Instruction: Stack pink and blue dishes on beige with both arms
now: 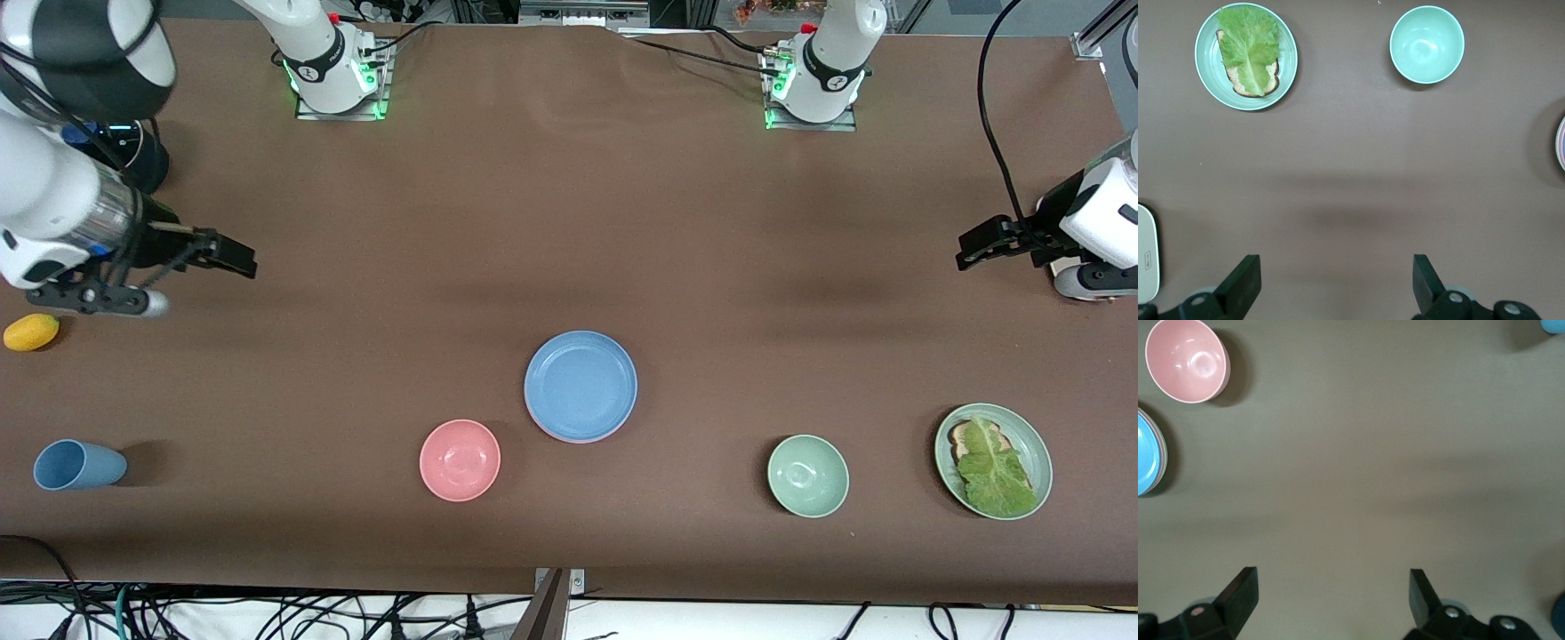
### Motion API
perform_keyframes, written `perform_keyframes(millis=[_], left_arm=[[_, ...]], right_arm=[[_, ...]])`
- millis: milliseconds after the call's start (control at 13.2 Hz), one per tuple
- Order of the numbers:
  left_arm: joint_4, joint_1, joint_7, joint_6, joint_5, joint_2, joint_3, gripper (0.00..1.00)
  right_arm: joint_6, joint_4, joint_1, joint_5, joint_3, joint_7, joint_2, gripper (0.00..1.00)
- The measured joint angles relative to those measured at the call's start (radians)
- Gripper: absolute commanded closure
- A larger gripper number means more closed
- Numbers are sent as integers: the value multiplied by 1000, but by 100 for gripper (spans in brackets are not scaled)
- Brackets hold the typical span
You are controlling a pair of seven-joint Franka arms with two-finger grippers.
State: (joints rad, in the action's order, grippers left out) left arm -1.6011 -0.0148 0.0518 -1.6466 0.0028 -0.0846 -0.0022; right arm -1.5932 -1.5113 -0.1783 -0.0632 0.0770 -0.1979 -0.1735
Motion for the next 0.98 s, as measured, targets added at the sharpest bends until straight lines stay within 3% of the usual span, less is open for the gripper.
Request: perform_keyframes(millis=[378, 984], left_arm=[[0, 7, 0, 0, 0, -4, -3, 0], [0, 8, 0, 0, 0, -5, -3, 0]], right_arm=[[61, -9, 95, 17, -42, 73, 64, 0], [48, -85, 114, 47, -36, 92, 132, 0]])
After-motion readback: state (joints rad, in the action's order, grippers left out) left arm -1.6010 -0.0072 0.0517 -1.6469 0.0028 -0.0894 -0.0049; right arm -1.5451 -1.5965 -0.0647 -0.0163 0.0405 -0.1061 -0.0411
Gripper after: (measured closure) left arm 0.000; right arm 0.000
